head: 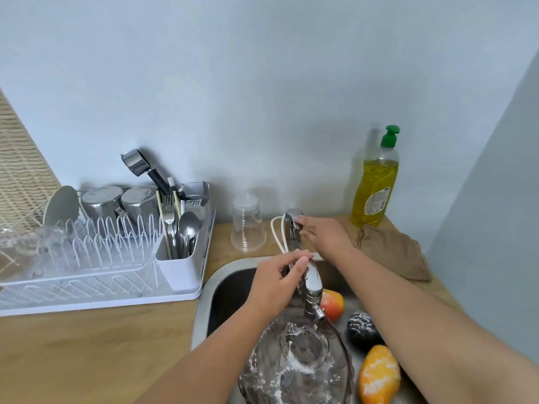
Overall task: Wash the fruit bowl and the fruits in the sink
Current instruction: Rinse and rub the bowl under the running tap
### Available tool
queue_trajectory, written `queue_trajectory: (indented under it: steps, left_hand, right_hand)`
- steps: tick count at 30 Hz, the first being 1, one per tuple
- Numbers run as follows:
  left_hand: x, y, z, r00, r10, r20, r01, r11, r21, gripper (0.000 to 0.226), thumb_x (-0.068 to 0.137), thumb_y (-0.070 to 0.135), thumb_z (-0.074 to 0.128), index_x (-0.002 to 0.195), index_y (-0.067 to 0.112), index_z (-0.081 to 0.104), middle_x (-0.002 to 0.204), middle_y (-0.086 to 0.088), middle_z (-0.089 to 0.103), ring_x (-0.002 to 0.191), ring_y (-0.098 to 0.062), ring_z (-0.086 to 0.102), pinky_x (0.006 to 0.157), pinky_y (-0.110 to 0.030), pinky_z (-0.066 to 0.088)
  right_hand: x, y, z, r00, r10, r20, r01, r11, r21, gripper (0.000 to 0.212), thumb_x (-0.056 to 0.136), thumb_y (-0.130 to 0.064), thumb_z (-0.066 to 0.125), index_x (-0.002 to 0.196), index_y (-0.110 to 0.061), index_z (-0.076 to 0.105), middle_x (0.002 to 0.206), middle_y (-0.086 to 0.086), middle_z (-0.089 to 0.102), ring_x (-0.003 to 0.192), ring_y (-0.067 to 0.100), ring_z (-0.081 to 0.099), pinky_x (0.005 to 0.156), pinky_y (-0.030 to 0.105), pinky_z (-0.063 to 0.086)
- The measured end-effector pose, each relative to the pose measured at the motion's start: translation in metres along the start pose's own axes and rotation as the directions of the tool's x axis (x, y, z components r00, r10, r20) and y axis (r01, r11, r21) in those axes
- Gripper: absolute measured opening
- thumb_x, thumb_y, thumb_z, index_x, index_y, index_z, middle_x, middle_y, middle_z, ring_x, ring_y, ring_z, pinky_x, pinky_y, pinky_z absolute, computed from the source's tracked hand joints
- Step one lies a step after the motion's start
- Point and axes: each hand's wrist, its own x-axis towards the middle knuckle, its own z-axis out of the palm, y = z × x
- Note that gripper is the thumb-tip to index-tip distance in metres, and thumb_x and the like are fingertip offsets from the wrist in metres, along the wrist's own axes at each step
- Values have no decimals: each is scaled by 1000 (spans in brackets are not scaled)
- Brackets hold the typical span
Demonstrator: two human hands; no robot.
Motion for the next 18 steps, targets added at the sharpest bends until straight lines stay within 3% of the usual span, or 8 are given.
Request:
queue_trajectory:
  steps: [3,6,8,11,13,15,18]
  left_hand:
    - [1,-7,7,998,-24,-62,16,992,-123,21,88,31,58,91,44,74,102,19,73,98,0,64,98,-33,50]
    - [0,-11,14,995,-29,-99,9,979,-201,21,81,42,58,93,39,75,100,17,74,87,1,62,94,-33,51]
    - [1,-13,15,993,-18,-116,-8,975,-222,28,79,45,57,93,31,77,100,15,74,93,0,64,94,-32,51]
    - [1,-15,16,992,10,-129,-37,976,-213,29,79,44,56,94,28,76,102,16,73,102,-1,65,95,-27,51]
    - [1,-16,18,991,9,-134,-39,974,-223,28,80,44,55,94,30,75,103,17,73,103,-1,65,96,-26,50]
    - [0,-15,19,990,3,-139,-36,973,-229,29,80,44,55,94,29,76,104,18,73,107,-1,64,97,-24,48]
    - [0,-14,18,990,-8,-142,-25,973,-229,30,80,45,55,94,28,76,103,19,72,107,-1,64,97,-21,48]
  right_hand:
    - [4,15,16,970,-175,-169,164,983,-77,37,91,-21,60,128,-20,61,130,1,63,122,24,56,99,35,46]
    - [6,24,29,845,-391,-364,321,917,-239,33,76,-17,76,108,-12,73,105,3,74,97,25,69,76,36,60]
    - [9,27,34,754,-503,-422,368,856,-364,34,68,-16,83,100,-8,75,96,5,76,84,25,71,66,31,61]
    - [13,31,35,671,-591,-448,390,795,-465,24,82,-21,67,99,-7,75,93,5,76,76,24,68,60,28,59]
    - [18,28,32,695,-549,-464,352,823,-446,26,86,-25,58,99,-11,74,91,2,76,74,23,66,54,28,57]
    - [24,17,25,756,-432,-492,296,896,-332,20,86,-25,62,97,-14,74,86,1,76,75,25,65,50,30,53]
    - [30,7,12,832,-320,-453,247,945,-214,21,88,-28,59,100,-18,73,90,0,75,86,27,63,57,34,52]
